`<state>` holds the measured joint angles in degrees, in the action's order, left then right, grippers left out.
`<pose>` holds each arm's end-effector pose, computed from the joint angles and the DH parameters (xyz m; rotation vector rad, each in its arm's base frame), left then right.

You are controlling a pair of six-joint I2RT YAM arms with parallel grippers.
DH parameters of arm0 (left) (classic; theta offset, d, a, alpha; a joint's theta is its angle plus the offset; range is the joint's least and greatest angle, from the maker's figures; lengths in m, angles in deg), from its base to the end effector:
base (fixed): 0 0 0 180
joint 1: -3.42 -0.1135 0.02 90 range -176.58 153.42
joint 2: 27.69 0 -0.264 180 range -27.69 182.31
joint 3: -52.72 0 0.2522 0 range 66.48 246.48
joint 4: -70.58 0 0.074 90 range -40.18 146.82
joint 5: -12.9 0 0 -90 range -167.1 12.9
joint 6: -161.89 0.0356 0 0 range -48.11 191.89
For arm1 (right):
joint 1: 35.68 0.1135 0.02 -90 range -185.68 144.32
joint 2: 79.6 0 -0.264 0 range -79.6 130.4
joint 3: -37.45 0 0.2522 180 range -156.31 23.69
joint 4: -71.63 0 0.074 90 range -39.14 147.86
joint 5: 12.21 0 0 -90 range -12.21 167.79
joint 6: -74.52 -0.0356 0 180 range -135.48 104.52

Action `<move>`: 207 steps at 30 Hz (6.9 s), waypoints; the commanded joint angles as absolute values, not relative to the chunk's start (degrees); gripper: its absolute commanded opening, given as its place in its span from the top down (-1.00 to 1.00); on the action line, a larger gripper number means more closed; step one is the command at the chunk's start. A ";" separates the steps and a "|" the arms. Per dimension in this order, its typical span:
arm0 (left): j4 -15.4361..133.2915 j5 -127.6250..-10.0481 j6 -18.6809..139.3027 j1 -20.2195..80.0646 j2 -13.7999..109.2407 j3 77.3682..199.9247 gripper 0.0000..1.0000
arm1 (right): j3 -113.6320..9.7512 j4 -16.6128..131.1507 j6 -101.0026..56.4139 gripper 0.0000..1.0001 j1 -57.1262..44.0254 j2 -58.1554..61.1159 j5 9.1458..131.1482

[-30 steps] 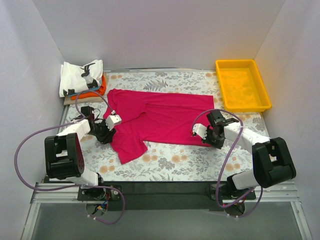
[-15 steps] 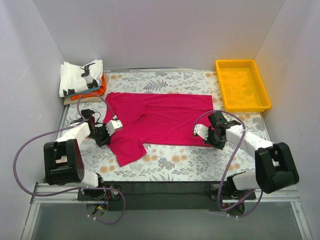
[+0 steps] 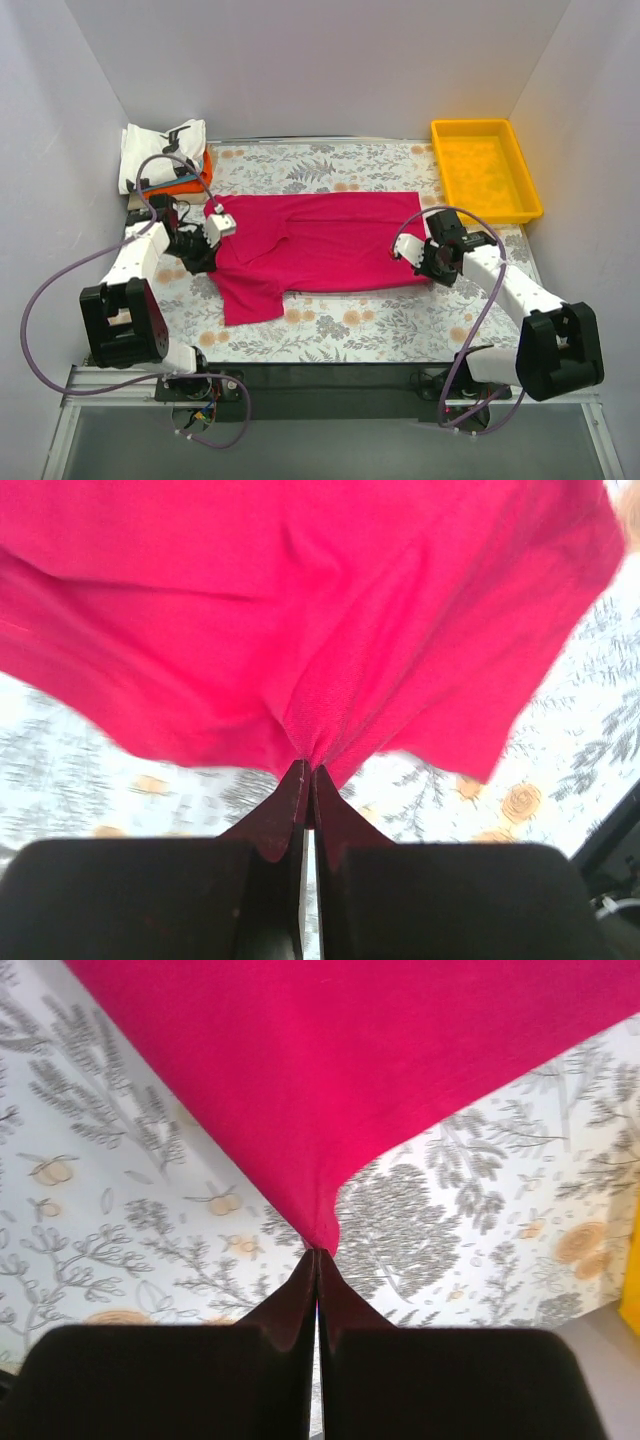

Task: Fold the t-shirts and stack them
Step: Fold the tshirt

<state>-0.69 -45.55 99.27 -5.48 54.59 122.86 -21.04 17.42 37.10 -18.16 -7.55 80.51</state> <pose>0.2430 0.0192 0.2184 0.4911 2.7370 -0.6966 0.2153 0.0662 0.2041 -1.5841 2.2807 -0.2272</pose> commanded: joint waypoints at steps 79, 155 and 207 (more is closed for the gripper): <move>13.93 -43.60 76.03 0.42 60.83 129.18 0.20 | -67.19 10.14 30.32 0.16 -25.13 24.99 66.89; 27.47 -58.56 56.43 10.46 88.16 163.42 0.07 | -57.69 9.26 26.09 0.31 -24.87 27.45 63.02; 29.67 -59.52 56.50 16.52 79.73 151.57 1.00 | -57.25 9.44 24.42 0.48 -23.99 29.83 62.76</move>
